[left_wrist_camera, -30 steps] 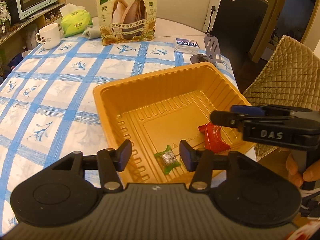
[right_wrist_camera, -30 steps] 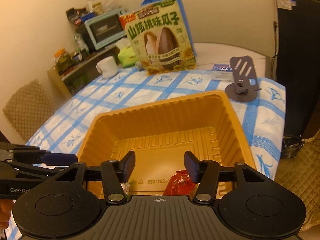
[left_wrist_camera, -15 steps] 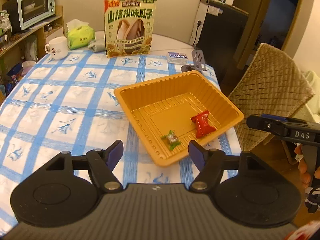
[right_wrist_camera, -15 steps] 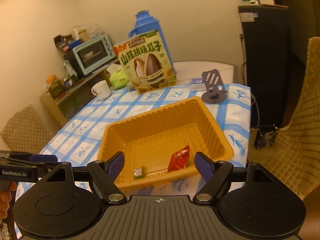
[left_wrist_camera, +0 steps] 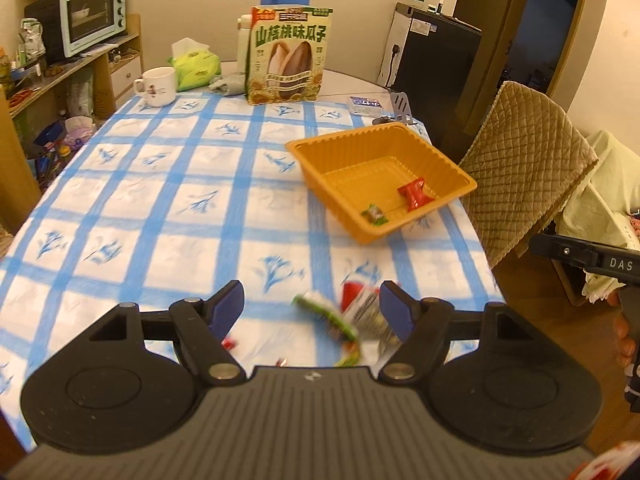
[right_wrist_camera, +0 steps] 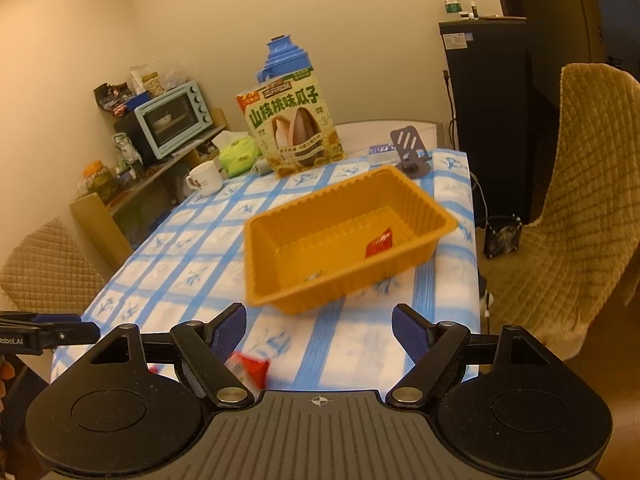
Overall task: Organize snacks
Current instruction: 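Move both open tools back toward the remaining snacks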
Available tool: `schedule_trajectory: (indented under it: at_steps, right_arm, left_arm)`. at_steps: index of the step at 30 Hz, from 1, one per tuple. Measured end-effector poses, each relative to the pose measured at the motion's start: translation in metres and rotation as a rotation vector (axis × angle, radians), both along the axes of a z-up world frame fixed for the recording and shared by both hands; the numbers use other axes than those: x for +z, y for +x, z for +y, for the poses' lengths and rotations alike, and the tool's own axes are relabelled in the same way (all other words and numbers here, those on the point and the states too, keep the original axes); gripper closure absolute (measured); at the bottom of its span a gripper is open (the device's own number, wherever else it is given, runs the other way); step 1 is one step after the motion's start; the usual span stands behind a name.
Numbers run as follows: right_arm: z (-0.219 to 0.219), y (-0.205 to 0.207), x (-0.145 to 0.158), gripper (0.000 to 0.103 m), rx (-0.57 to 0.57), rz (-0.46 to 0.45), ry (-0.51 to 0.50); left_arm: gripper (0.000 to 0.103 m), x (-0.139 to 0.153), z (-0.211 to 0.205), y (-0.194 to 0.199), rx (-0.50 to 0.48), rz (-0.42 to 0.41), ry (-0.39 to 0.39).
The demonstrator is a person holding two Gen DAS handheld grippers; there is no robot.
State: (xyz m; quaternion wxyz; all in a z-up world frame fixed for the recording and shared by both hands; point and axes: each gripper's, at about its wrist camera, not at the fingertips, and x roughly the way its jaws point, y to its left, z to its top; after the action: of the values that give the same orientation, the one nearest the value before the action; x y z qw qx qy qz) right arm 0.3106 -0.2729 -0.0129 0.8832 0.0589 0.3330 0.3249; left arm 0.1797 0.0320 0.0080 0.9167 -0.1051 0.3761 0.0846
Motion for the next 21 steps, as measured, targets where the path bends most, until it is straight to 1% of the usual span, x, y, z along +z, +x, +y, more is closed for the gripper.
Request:
schedule_trajectory:
  at_steps: [6, 11, 17, 21]
  right_arm:
    - [0.008, -0.054, -0.007, 0.023, -0.016, 0.015, -0.017]
    - [0.016, -0.087, -0.017, 0.023, -0.019, 0.048, -0.041]
    - [0.025, -0.115, -0.030, 0.023, -0.007, 0.081, -0.089]
    - [0.030, -0.124, -0.039, 0.023, 0.008, 0.097, -0.115]
  left_arm:
    - [0.031, -0.001, 0.013, -0.050, -0.018, -0.002, 0.003]
    - [0.031, -0.009, 0.018, -0.077, -0.028, 0.014, 0.003]
    - [0.031, -0.020, 0.021, -0.100, -0.036, 0.037, -0.010]
    - [0.031, -0.029, 0.020, -0.110, -0.037, 0.052, -0.011]
